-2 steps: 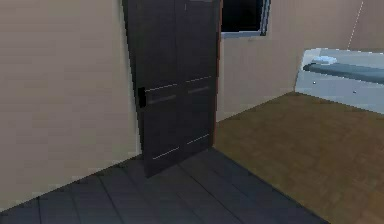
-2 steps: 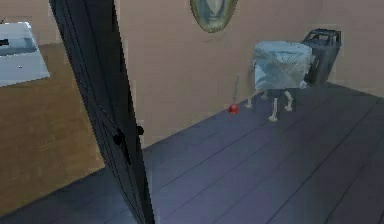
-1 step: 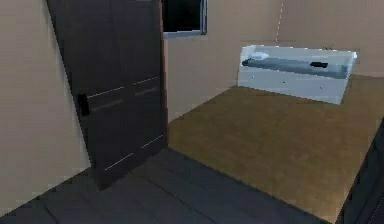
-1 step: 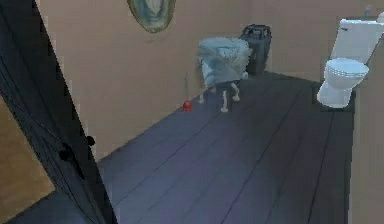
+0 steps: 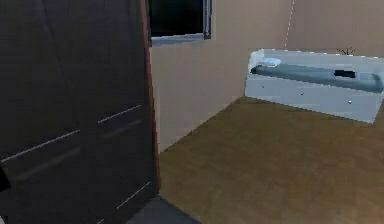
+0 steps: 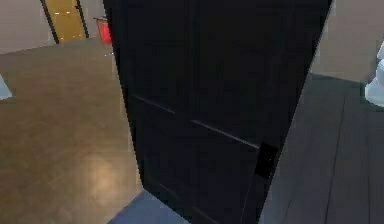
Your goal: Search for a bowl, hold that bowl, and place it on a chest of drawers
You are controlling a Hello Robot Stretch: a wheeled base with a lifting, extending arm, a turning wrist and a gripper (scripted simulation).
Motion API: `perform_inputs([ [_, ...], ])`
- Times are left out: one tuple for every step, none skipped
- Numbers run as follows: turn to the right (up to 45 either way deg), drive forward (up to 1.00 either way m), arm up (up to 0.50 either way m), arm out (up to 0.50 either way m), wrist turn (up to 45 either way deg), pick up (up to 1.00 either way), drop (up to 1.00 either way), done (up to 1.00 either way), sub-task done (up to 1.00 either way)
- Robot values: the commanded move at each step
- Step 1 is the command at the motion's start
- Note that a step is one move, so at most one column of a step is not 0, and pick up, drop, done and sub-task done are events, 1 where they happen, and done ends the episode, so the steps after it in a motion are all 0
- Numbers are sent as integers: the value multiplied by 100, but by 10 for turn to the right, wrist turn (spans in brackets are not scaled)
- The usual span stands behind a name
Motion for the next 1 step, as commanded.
perform_inputs([
  [330, 0, 0, 0, 0, 0, 0, 0, 0],
])
